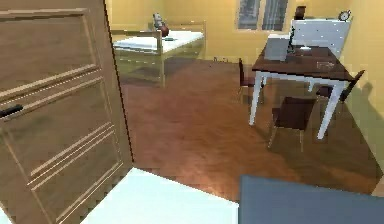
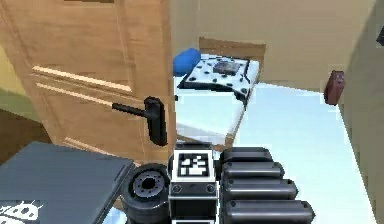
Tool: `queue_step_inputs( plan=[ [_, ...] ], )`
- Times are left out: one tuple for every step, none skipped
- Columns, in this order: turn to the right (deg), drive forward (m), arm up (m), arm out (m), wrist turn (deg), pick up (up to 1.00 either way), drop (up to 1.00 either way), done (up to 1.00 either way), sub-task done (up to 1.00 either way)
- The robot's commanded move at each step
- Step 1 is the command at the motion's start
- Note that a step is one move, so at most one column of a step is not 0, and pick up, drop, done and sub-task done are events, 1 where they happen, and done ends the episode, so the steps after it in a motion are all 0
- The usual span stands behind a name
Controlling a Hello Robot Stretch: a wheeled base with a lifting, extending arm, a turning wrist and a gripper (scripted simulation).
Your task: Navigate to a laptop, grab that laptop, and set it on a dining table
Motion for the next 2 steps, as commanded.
queue_step_inputs(
  plan=[
    [0.0, 1.0, 0.0, 0.0, 0.0, 0.0, 0.0, 0.0, 0.0],
    [3.0, 0.0, 0.0, 0.0, 0.0, 0.0, 0.0, 0.0, 0.0]
  ],
)
